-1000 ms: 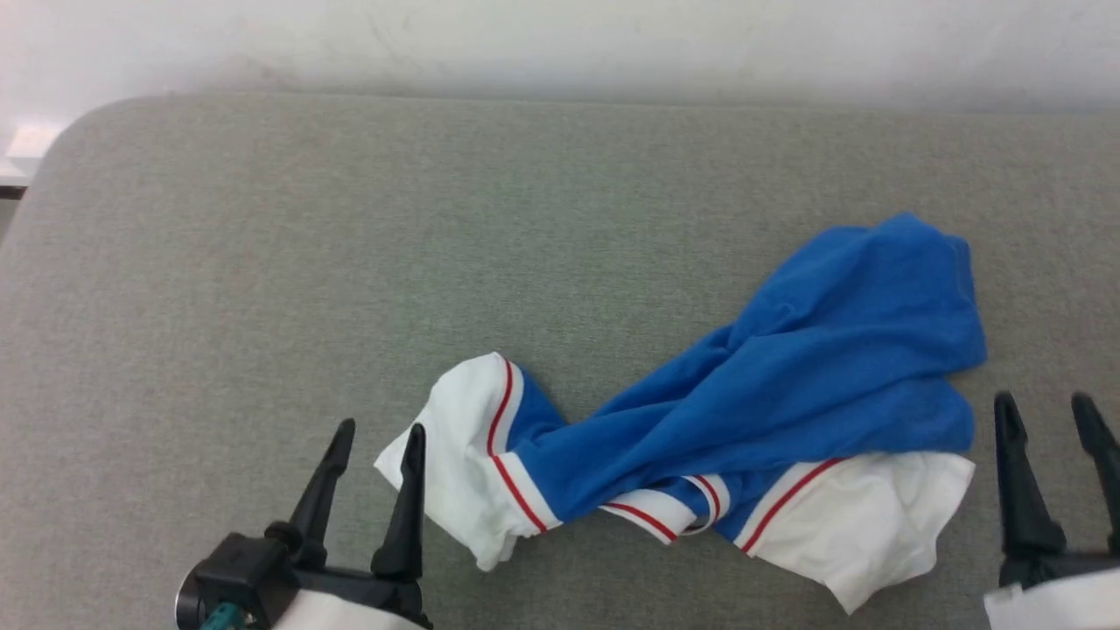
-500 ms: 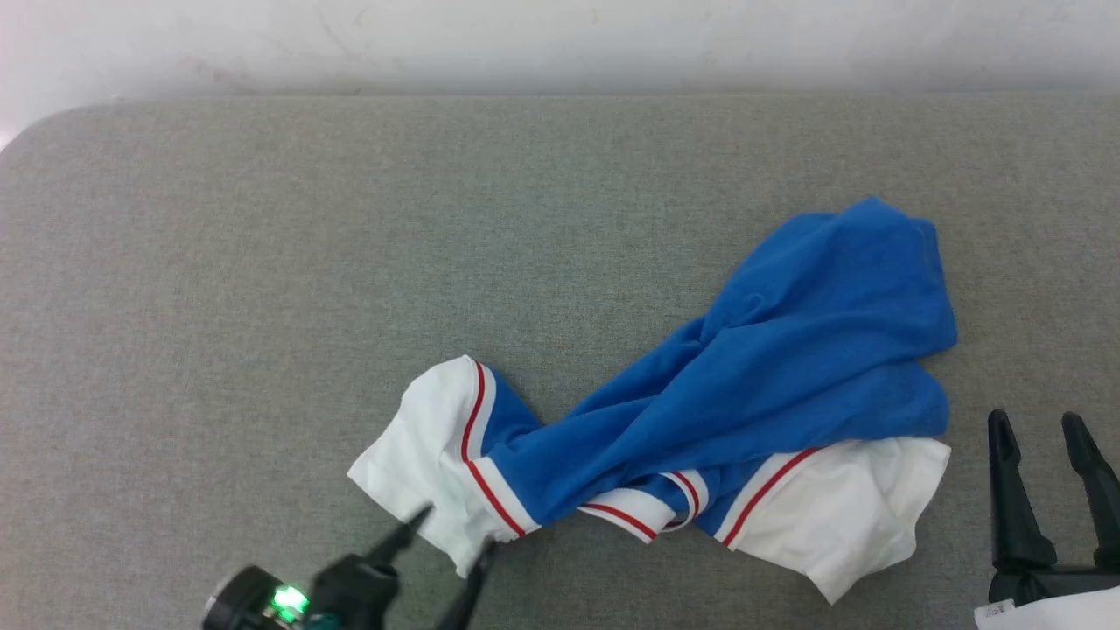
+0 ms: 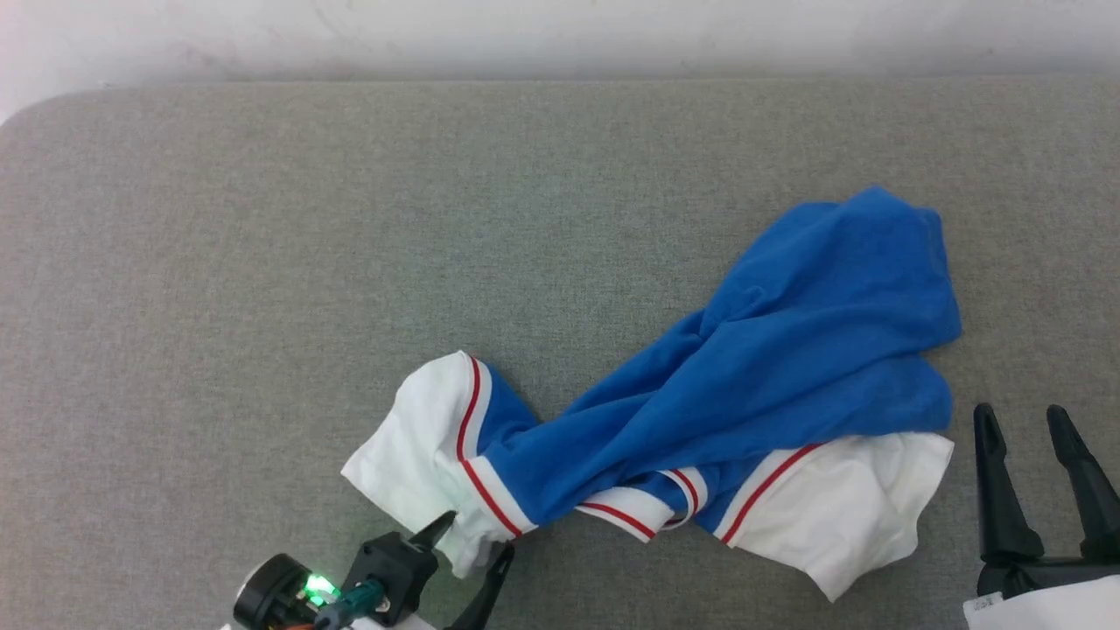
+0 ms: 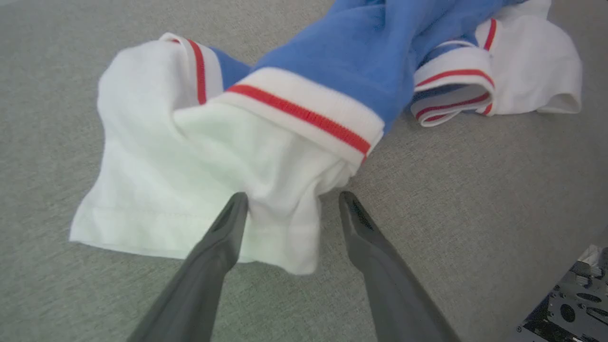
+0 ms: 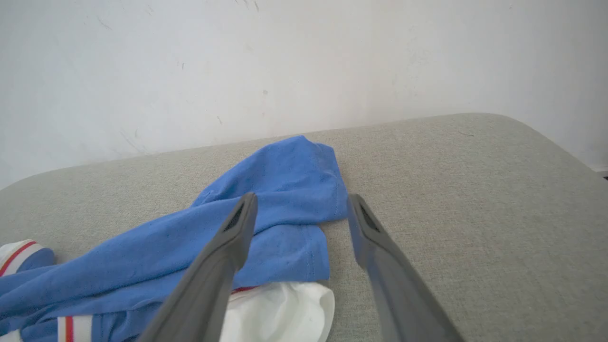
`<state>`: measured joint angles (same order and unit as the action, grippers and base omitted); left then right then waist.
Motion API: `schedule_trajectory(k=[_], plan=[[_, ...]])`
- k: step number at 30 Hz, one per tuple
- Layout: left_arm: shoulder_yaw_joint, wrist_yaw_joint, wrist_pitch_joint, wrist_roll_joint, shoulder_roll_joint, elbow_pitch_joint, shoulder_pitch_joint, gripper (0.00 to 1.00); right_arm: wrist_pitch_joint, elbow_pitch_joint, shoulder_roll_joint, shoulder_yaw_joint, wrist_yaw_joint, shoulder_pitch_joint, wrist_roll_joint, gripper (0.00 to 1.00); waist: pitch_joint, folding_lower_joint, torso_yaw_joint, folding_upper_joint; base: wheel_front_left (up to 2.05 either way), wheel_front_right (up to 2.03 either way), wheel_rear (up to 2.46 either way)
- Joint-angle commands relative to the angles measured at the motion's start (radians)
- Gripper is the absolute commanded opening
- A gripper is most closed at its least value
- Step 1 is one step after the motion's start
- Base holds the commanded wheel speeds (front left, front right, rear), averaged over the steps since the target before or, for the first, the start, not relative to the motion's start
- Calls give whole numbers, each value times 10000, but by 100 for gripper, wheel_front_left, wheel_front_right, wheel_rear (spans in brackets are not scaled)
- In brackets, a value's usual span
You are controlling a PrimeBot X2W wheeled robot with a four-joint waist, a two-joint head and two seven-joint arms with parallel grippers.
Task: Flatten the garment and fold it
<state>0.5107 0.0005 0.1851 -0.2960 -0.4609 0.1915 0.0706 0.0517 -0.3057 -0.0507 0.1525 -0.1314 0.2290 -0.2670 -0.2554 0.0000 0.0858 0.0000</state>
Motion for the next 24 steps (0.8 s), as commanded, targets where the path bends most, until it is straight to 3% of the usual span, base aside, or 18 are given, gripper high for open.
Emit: schedule_trajectory(k=[1, 2, 9, 17, 21, 24], plan=[[56, -109, 58, -57, 31, -188, -206, 50, -51, -3, 5, -24, 7, -166, -35, 100, -1, 0, -27, 0, 0, 0, 0], [73, -156, 114, -116, 45, -290, -260, 0, -69, -3, 5, -24, 7, -185, -29, 100, -1, 0, -45, 0, 0, 0, 0], [-331, -351, 523, -1435, 274, 310, -339, 0, -56, 95, 5, 35, 7, -235, -110, 100, 130, 0, -109, 0, 0, 0, 0], [-1094, -669, 2313, -3751, 72, 3630, -1419, 0, 75, 271, 5, -3, 7, -338, -261, 100, 120, 0, -21, 0, 0, 0, 0], [-1811, -580, 2522, -4412, 118, 3903, -2381, 0, 126, 321, 5, -58, 7, -427, -305, 100, -33, 0, -29, 0, 0, 0, 0], [-2756, -363, 2542, -5282, 275, 3174, -3371, 0, 145, 369, 5, -134, 7, -533, -317, 100, -277, 0, -105, 0, 0, 0, 0]])
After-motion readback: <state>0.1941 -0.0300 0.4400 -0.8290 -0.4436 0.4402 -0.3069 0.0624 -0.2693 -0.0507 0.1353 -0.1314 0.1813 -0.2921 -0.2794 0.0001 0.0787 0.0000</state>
